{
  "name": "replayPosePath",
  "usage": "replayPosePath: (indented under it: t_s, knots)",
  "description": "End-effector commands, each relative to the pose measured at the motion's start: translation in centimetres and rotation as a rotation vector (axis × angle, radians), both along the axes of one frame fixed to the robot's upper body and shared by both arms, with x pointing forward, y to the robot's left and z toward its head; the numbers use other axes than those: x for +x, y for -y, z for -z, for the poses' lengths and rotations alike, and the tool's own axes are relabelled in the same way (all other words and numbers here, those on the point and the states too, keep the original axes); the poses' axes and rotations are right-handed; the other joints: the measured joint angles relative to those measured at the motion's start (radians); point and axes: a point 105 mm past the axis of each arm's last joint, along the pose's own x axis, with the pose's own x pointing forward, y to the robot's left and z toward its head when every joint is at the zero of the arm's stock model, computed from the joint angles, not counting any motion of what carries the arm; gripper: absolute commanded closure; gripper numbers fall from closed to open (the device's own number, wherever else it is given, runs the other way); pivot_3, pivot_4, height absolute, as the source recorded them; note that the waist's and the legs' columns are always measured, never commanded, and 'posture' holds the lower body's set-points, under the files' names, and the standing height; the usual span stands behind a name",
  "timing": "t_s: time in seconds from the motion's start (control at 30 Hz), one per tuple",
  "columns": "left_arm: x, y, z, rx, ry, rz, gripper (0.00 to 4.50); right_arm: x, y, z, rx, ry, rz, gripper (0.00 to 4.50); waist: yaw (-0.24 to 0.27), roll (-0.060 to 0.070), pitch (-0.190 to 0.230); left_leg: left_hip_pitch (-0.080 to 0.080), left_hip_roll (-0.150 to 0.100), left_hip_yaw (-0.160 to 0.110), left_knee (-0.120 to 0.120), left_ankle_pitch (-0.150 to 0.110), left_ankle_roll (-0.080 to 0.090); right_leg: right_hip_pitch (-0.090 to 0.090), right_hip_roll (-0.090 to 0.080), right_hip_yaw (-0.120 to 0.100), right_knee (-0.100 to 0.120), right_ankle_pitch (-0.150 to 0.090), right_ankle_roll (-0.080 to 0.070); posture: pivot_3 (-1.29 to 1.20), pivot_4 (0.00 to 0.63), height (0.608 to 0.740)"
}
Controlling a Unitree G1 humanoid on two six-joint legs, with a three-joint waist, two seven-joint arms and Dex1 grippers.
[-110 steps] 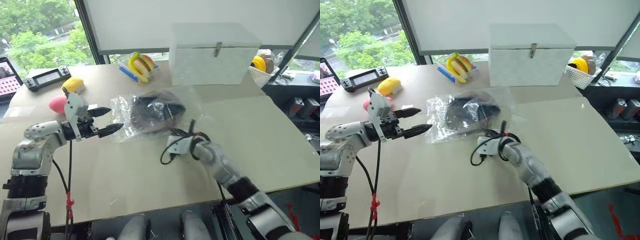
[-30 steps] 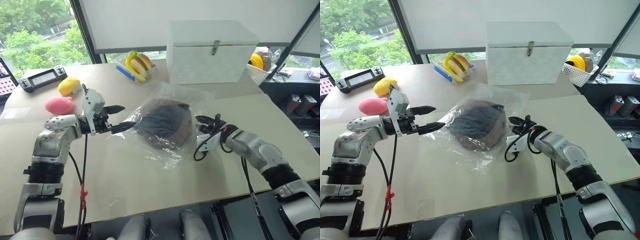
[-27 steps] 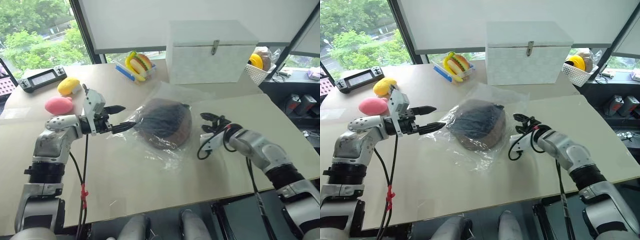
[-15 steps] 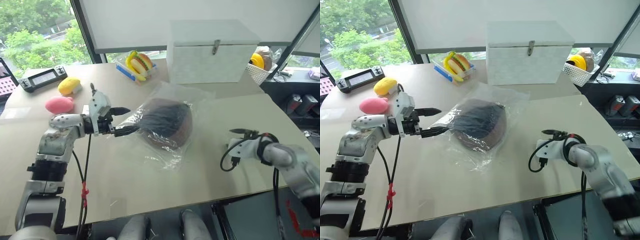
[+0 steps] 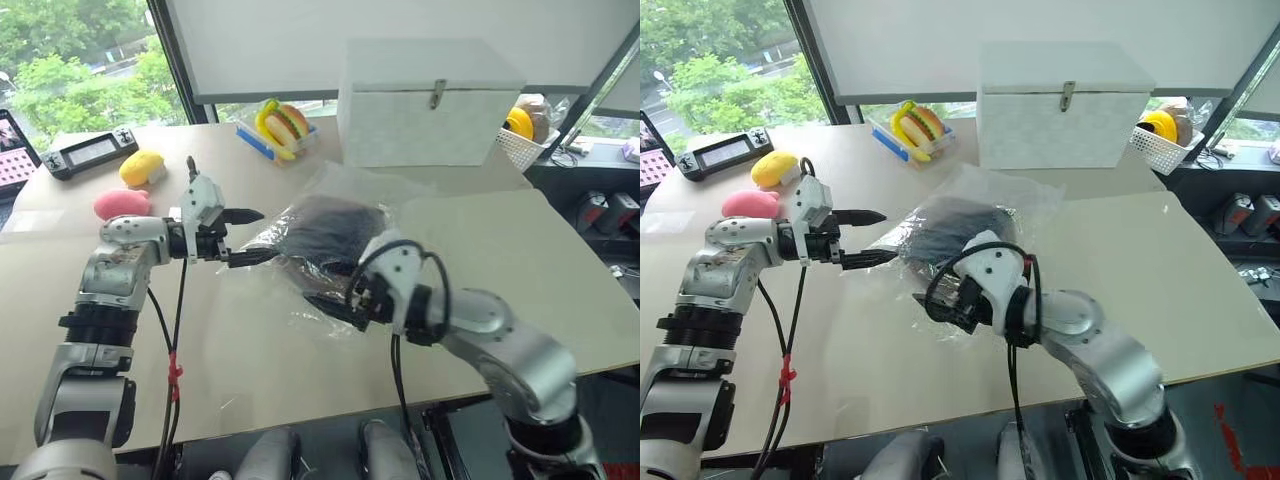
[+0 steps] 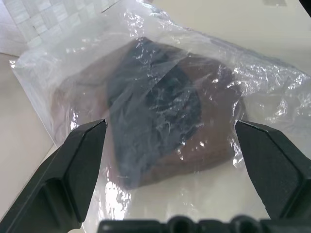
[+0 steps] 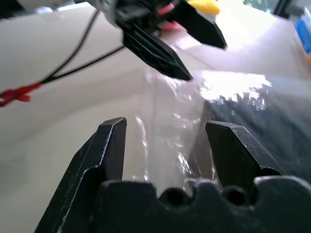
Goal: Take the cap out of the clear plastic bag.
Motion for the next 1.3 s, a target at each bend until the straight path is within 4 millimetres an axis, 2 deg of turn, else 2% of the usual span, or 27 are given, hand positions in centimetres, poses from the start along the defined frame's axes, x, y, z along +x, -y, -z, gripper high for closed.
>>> replayPosePath:
  t_s: [0.03, 0.1, 0.33, 0.43, 0.5, 0.7, 0.83, 0.93, 1.13, 1.23, 1.3]
  knots:
    - [-1.6, -1.6, -2.2, 0.087, 0.108, 0.089, 0.00, 0.7, 1.9, -0.1, 0.002, 0.012, 0.088, 1.34, -0.004, 0.000, 0.000, 0.000, 0.000, 0.000, 0.000, 0.000, 0.000, 0.000, 0.000, 0.000, 0.000, 0.000, 0.000, 0.00, 0.150, 0.740]
    - [-1.9, -2.3, -2.6, 0.109, 0.114, 0.106, 0.00, 0.5, 2.8, 0.1, 0.008, -0.003, 0.109, 1.34, -0.004, 0.000, 0.000, 0.000, 0.000, 0.000, 0.000, -0.004, 0.007, 0.000, 0.000, 0.000, -0.002, 0.000, 0.000, 0.00, 0.150, 0.740]
    - [-2.7, -3.3, -1.9, 0.205, 0.091, 0.185, 0.00, -0.3, 5.2, 0.7, -0.034, -0.003, 0.185, 1.34, -0.003, 0.000, 0.000, 0.004, 0.001, 0.001, -0.001, -0.005, 0.008, 0.005, 0.001, 0.000, -0.002, 0.000, 0.000, 0.00, 0.150, 0.740]
    - [-2.7, -2.9, -1.9, 0.193, 0.089, 0.202, 0.00, -0.8, 6.2, 0.7, -0.088, 0.018, 0.209, 0.67, -0.003, 0.000, 0.000, 0.004, 0.001, 0.001, -0.001, -0.005, 0.008, 0.004, 0.001, 0.000, -0.002, 0.000, 0.000, 0.00, 0.150, 0.740]
    - [-3.0, -2.9, -1.4, 0.196, 0.083, 0.214, 0.00, -1.9, 6.3, 0.2, -0.097, 0.028, 0.177, 0.05, -0.002, 0.000, 0.000, 0.004, 0.001, 0.002, -0.001, -0.005, 0.008, 0.004, 0.001, 0.000, -0.002, 0.000, 0.000, 0.00, 0.150, 0.740]
    - [-2.8, -2.8, -0.3, 0.219, 0.109, 0.214, 0.00, -4.6, 5.4, -0.2, -0.089, -0.018, 0.041, 0.02, -0.003, 0.000, 0.000, 0.004, 0.003, 0.002, -0.001, -0.005, 0.009, 0.005, 0.002, -0.001, -0.003, 0.000, 0.000, 0.00, 0.150, 0.740]
    - [-1.6, -1.9, 1.5, 0.288, 0.211, 0.190, 0.00, -4.5, 5.0, -0.1, -0.083, -0.025, 0.057, 0.02, -0.001, 0.000, 0.000, 0.006, 0.003, 0.003, -0.001, -0.005, 0.009, 0.007, 0.002, -0.001, -0.004, 0.000, 0.000, 0.00, 0.150, 0.740]
    - [-0.1, -1.3, 1.6, 0.292, 0.285, 0.118, 0.00, -4.4, 5.0, 0.0, -0.081, -0.033, 0.069, 0.02, 0.001, 0.000, 0.000, 0.006, 0.003, 0.003, -0.001, -0.006, 0.009, 0.008, 0.002, -0.001, -0.004, 0.000, 0.001, 0.00, 0.150, 0.740]
    - [1.5, 0.3, 2.1, 0.308, 0.363, 0.101, 0.00, -4.2, 4.8, -0.2, -0.073, -0.033, 0.081, 0.02, 0.002, 0.000, 0.000, 0.004, 0.002, 0.003, 0.000, -0.006, 0.009, 0.006, 0.001, -0.001, -0.004, 0.000, 0.001, 0.00, 0.150, 0.740]
    - [1.6, 0.8, 1.8, 0.268, 0.366, 0.118, 0.75, -4.1, 4.9, -0.1, -0.083, -0.031, 0.097, 0.00, -0.001, 0.000, 0.000, 0.004, 0.002, 0.003, 0.002, -0.006, 0.010, 0.006, 0.002, -0.001, -0.003, 0.000, 0.001, 0.00, 0.150, 0.740]
    - [1.6, 0.9, 1.6, 0.258, 0.365, 0.123, 1.51, -4.1, 5.0, 0.0, -0.087, -0.033, 0.102, 0.00, -0.003, 0.000, 0.000, 0.004, 0.003, 0.003, 0.003, -0.006, 0.010, 0.006, 0.002, -0.001, -0.003, 0.000, 0.001, 0.00, 0.150, 0.740]
